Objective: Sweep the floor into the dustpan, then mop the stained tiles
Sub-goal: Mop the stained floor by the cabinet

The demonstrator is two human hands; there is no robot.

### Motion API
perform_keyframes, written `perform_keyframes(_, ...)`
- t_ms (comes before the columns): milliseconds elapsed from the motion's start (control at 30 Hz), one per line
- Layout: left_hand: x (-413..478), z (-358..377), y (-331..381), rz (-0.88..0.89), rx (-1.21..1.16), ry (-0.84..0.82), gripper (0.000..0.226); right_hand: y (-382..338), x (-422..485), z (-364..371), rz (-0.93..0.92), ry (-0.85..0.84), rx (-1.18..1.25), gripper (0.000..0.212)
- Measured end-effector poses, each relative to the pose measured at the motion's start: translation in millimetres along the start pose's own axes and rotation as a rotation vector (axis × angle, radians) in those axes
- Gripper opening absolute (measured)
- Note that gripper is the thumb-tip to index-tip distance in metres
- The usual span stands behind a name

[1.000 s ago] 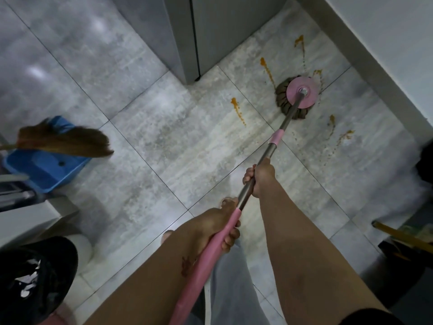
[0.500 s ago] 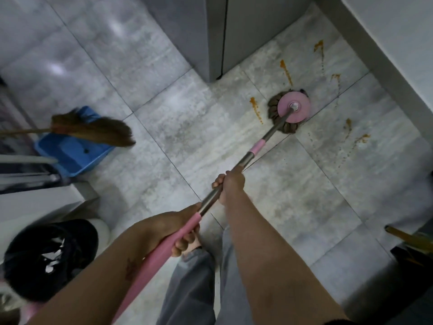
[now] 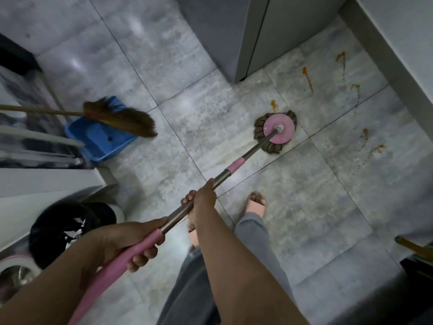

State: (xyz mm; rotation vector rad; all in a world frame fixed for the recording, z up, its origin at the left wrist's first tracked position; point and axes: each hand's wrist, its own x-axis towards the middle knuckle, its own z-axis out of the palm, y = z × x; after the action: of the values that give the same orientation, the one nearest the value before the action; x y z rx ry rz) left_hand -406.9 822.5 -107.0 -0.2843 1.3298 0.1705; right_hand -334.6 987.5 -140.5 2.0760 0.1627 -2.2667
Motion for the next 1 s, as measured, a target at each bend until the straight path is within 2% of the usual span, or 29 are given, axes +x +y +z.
perform_keyframes(67,-16,19,13,0.031,0.005,0.015,0.047,-14,4,-3,-0.006,0.033,-0.024,0.054)
perform_keyframes(133,-22,30,38,0.058,-0.037,0.002,0.047,-38,11,-7,-0.016,0.05,-0.032,0.05)
perform_keyframes(200,-26,41,70,0.046,-0.099,-0.083,0.049,-68,18,-14,-0.062,0.066,-0.05,0.044)
perform_keyframes(267,-32,56,114,0.048,-0.125,-0.118,0.05,-107,24,-23,-0.092,0.072,-0.063,0.041)
perform_keyframes(433,-11,101,227,0.142,-0.134,-0.077,0.036,-229,43,-48,-0.17,0.113,-0.046,0.046)
perform_keyframes(533,-4,128,300,0.24,-0.166,-0.072,0.041,-306,49,-61,-0.195,0.121,-0.054,0.053)
perform_keyframes(667,-10,135,377,0.249,-0.166,-0.164,0.054,-381,53,-71,-0.225,0.041,0.04,0.046)
perform_keyframes(800,-18,131,394,0.216,-0.166,-0.212,0.053,-396,55,-74,-0.241,-0.063,0.269,0.029)
perform_keyframes(900,-26,119,374,0.185,-0.207,-0.269,0.054,-372,53,-64,-0.165,-0.122,0.363,0.041)
perform_keyframes(1000,-35,104,345,0.135,-0.276,-0.311,0.061,-341,49,-52,-0.074,-0.157,0.348,0.048)
